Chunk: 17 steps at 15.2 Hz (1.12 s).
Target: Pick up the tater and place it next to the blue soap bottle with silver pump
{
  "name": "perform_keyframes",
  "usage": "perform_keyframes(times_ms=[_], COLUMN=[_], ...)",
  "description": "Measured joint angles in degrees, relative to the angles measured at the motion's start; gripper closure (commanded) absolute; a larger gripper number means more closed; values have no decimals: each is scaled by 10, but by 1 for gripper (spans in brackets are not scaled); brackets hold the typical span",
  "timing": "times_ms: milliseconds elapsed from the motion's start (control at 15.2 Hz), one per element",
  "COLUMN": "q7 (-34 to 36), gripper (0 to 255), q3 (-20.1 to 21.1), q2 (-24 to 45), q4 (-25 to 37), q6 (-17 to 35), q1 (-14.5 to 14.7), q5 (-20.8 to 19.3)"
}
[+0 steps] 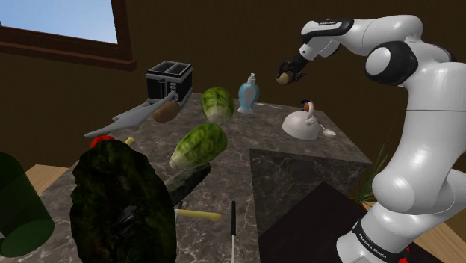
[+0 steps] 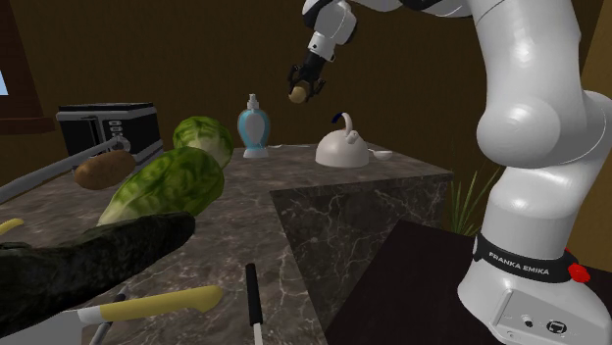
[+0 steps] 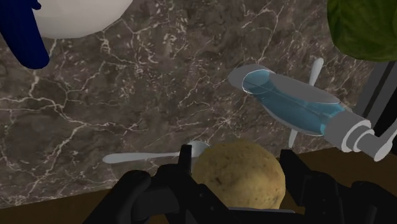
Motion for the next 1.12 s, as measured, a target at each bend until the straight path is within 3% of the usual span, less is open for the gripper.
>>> perform_keyframes(times_ms=[1122], q7=[-52], gripper=[255], q3=[9], q2=[18], q4=[-100], q6=[110], q1=[1], q5=[26])
